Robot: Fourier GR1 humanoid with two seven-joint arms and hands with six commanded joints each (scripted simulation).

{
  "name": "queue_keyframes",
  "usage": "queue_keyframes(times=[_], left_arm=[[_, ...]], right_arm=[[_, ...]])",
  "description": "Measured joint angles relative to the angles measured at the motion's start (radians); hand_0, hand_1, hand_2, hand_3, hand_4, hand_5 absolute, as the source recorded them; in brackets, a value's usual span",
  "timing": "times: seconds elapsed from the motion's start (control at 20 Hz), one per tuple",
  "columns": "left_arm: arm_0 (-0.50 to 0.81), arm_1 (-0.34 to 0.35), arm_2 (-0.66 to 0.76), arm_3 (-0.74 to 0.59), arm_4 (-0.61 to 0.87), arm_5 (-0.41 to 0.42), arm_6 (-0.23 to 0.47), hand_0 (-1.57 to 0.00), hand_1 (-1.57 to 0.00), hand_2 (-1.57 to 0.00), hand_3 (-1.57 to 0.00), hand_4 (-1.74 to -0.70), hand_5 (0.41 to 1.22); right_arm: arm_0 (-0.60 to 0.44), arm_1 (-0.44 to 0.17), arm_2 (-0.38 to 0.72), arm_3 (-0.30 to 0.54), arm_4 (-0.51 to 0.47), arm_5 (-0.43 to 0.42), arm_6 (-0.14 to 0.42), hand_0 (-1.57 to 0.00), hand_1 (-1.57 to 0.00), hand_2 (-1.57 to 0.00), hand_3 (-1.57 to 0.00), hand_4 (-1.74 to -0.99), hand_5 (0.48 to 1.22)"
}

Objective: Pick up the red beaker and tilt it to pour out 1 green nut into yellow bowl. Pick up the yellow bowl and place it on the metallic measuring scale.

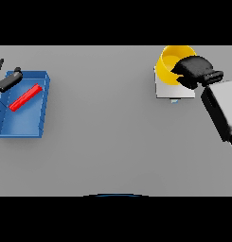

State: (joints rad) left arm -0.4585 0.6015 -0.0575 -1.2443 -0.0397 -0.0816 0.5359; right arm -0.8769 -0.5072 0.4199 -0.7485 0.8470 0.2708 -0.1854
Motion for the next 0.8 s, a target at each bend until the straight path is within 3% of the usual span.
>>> queue_keyframes(times=[0.25,0.45,0.55,0.6,0.65,0.8], left_arm=[[-0.010,0.020,0.013,0.025,-0.007,-0.003,-0.005,0.00,0.00,0.00,0.00,-0.85,0.802],[0.011,0.009,0.002,0.008,0.000,-0.011,-0.019,0.00,0.00,0.00,0.00,-0.84,0.783],[-0.006,0.014,0.003,0.011,-0.003,-0.012,-0.002,0.00,0.00,0.00,0.00,-0.84,0.779],[0.002,0.015,0.004,0.012,0.002,-0.019,-0.005,0.00,0.00,0.00,0.00,-0.84,0.775],[0.000,0.015,0.005,0.008,0.007,-0.023,-0.002,0.00,0.00,0.00,0.00,-0.84,0.773],[-0.001,0.016,0.004,0.001,0.003,-0.017,0.000,0.00,0.00,0.00,0.00,-0.83,0.768]], right_arm=[[-0.012,0.036,-0.013,0.123,0.009,-0.039,-0.027,-1.57,-1.57,-1.38,-1.39,-1.741,1.221],[-0.020,0.036,-0.017,0.143,0.010,-0.027,-0.035,-1.57,-1.57,-1.37,-1.45,-1.741,1.221],[-0.020,0.037,-0.019,0.152,0.010,-0.028,-0.034,-1.57,-1.50,-1.44,-1.25,-1.741,1.221],[-0.024,0.042,-0.024,0.165,0.010,-0.031,-0.019,-1.56,-1.43,-1.34,-1.11,-1.682,1.221],[-0.020,0.039,-0.023,0.169,0.013,-0.030,-0.036,-1.47,-1.28,-1.18,-0.96,-1.632,1.145],[-0.023,0.043,-0.046,0.166,-0.015,0.006,-0.021,-0.95,-0.81,-0.71,-0.58,-1.535,0.965]])
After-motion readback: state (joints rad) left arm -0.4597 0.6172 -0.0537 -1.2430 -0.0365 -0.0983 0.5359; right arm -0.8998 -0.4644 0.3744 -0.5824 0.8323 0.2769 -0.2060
